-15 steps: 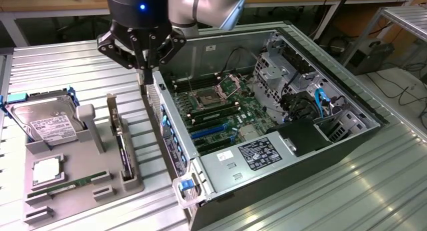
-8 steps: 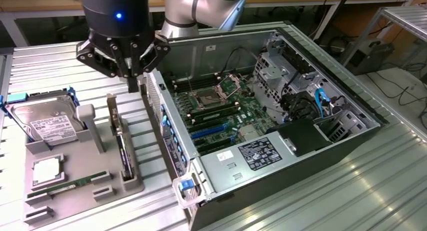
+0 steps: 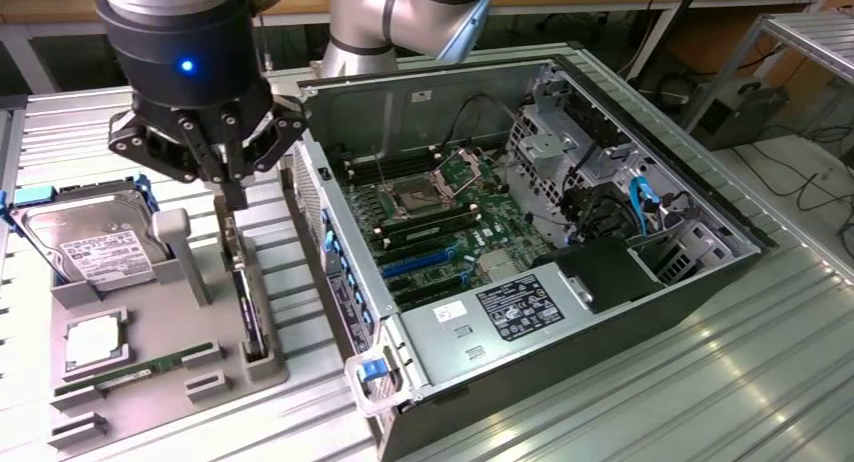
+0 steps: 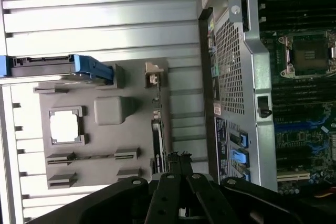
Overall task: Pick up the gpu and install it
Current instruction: 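Reach for the gpu, then pick up the gpu and move the gpu toward the slot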
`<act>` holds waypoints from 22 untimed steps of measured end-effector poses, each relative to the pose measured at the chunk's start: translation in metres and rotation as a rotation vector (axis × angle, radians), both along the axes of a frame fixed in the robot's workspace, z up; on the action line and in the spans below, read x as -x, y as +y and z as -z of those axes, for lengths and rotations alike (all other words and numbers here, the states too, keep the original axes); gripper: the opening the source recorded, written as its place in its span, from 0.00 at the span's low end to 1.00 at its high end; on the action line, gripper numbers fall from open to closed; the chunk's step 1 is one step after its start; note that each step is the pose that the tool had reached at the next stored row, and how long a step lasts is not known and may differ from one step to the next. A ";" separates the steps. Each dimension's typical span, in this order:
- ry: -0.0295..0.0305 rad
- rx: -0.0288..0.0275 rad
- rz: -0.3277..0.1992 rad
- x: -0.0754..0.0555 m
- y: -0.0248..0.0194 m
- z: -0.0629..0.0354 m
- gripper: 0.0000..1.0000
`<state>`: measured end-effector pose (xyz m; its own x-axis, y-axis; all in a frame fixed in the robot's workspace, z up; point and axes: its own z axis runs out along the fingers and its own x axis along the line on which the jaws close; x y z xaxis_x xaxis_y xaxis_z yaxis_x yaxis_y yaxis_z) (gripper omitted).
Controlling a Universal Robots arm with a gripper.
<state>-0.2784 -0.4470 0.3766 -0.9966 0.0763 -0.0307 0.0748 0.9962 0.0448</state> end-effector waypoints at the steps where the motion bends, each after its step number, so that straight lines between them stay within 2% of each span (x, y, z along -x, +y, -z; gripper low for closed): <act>1: 0.0000 0.0000 0.000 0.003 -0.0014 0.0013 0.11; 6: -0.0002 -0.0001 0.000 0.013 -0.0079 0.0068 0.11; 21: 0.0000 0.0000 0.000 0.013 -0.0082 0.0067 0.11; 22: 0.0000 0.0000 0.000 0.013 -0.0082 0.0067 0.17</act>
<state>-0.2918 -0.4552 0.3699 -0.9966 0.0763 -0.0306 0.0749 0.9962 0.0448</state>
